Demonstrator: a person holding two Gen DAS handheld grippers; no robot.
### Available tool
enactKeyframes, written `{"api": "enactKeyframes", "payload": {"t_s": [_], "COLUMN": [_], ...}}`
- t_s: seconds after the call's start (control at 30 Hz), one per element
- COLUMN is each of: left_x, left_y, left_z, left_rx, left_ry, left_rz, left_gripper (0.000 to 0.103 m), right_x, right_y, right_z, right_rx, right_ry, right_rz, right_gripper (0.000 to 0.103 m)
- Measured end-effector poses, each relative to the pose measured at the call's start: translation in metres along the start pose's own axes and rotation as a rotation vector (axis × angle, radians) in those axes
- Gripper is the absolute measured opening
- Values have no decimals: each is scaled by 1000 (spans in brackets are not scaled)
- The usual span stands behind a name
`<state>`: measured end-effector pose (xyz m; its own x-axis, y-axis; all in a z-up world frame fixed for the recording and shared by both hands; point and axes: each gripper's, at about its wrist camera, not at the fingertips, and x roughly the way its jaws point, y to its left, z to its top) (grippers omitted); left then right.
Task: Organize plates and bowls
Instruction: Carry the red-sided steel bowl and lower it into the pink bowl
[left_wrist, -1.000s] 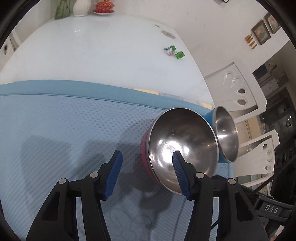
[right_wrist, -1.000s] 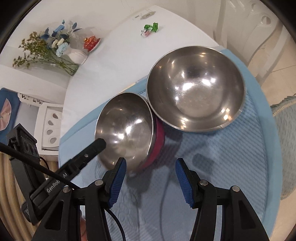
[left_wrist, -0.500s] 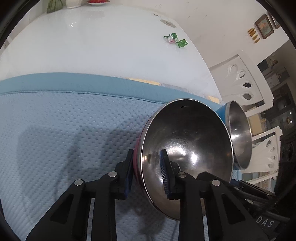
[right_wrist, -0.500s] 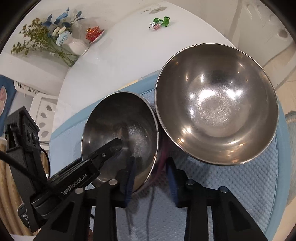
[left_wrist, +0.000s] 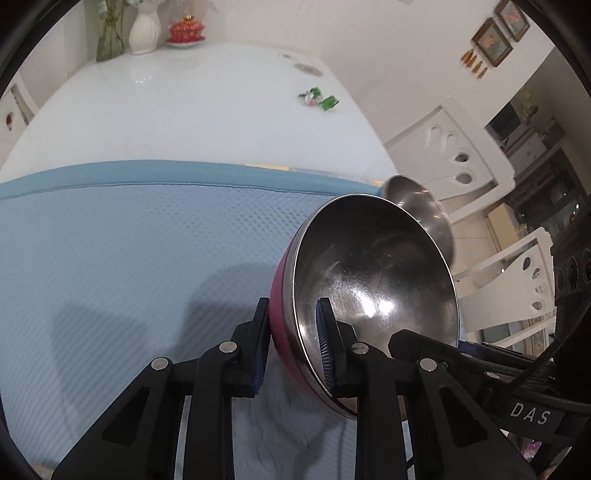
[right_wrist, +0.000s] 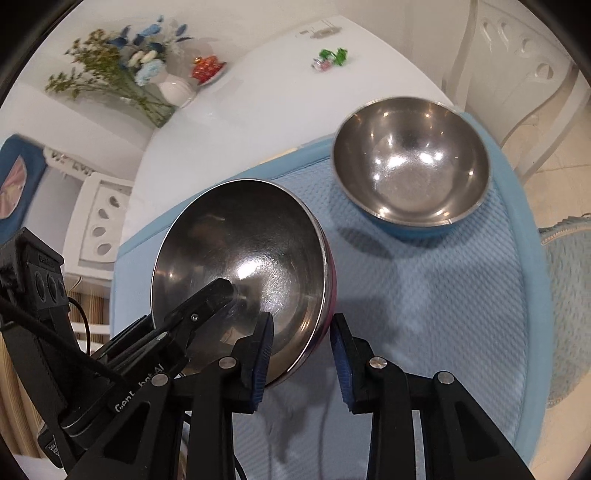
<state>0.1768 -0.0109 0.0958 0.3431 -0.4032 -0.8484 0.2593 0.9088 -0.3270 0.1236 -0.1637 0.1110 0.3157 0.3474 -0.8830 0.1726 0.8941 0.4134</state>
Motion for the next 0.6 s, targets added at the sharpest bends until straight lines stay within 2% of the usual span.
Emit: {"api": "enactKeyframes", "payload": {"t_s": [0.3,0.47,0.6], "left_x": [-72,-102,-111], "left_y": [-24,-43,-60], "left_z": [-43,-74,-101], "left_rx": [40,86,126], "left_ry": [-87,-108,-107], "left_rz": [2,2,20], "left_gripper": [21,21,21], "right_x": [-63,-94,-105], "right_y": [29,22,14], "right_z": [-56,-94,-116], "right_rx": [-116,-120,-123], "right_ry": [-66,-68,-54], "right_rz": [-10,9,3], "right_gripper": [31,31,31]}}
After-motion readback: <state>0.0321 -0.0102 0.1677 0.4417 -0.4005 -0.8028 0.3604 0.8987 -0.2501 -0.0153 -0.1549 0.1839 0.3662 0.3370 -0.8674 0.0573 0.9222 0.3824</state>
